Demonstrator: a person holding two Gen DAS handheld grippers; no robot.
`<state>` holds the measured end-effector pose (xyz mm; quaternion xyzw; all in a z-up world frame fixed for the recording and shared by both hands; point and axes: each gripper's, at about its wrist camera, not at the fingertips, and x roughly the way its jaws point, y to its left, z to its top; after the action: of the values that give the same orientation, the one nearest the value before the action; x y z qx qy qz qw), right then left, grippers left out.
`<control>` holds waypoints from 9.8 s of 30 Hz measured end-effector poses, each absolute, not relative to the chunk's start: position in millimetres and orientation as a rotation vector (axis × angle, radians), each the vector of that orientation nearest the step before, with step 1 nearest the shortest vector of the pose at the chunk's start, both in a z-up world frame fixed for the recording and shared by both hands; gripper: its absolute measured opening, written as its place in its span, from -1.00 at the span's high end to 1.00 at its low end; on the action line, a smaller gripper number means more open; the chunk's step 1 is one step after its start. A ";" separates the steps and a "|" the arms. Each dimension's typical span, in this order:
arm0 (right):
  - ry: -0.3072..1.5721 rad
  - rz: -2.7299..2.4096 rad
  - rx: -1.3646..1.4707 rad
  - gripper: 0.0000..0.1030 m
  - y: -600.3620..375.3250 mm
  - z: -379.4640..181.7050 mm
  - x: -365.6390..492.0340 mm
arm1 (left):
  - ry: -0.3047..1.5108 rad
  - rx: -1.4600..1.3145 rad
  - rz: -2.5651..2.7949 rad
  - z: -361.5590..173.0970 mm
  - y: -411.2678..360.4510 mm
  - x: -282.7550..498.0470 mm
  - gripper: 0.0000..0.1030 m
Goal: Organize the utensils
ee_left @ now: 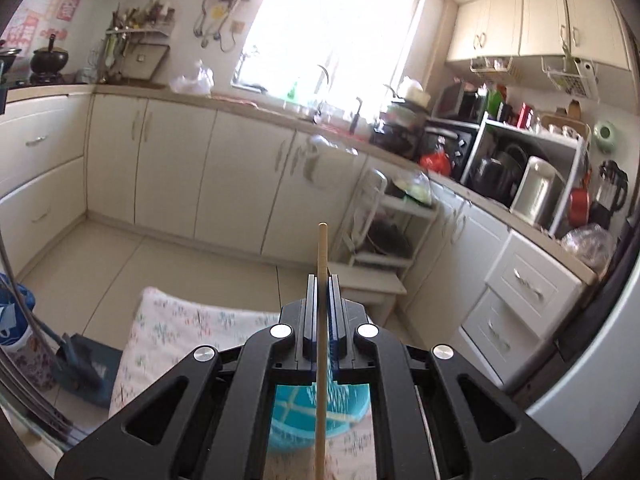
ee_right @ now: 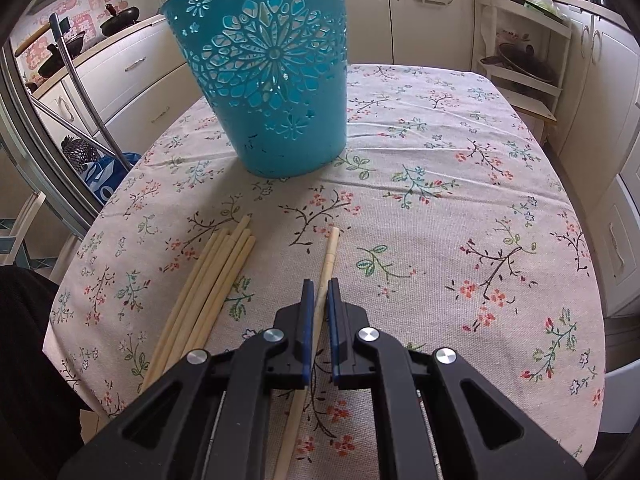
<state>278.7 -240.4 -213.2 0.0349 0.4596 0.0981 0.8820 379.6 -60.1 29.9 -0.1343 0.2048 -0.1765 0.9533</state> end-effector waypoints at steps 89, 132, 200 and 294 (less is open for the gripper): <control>0.412 0.099 0.295 0.88 -191.1 -54.8 404.9 | 0.752 -0.410 -0.057 -134.1 56.9 367.1 -0.49; 0.926 0.119 0.076 0.43 -183.3 -211.0 248.2 | 0.863 -0.326 -0.042 -161.5 39.7 333.6 -0.50; 0.970 0.141 -0.013 0.65 -223.6 -212.8 266.5 | 1.043 0.148 -0.446 -215.2 -91.6 293.4 0.87; 0.916 0.126 0.082 0.88 -239.0 -216.5 258.9 | 0.596 -0.329 -0.198 -103.7 31.3 342.0 -0.24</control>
<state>258.9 -239.0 -216.5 0.0394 0.4416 0.0609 0.8943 342.0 31.3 -103.7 -0.1610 0.2919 -0.0970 0.9378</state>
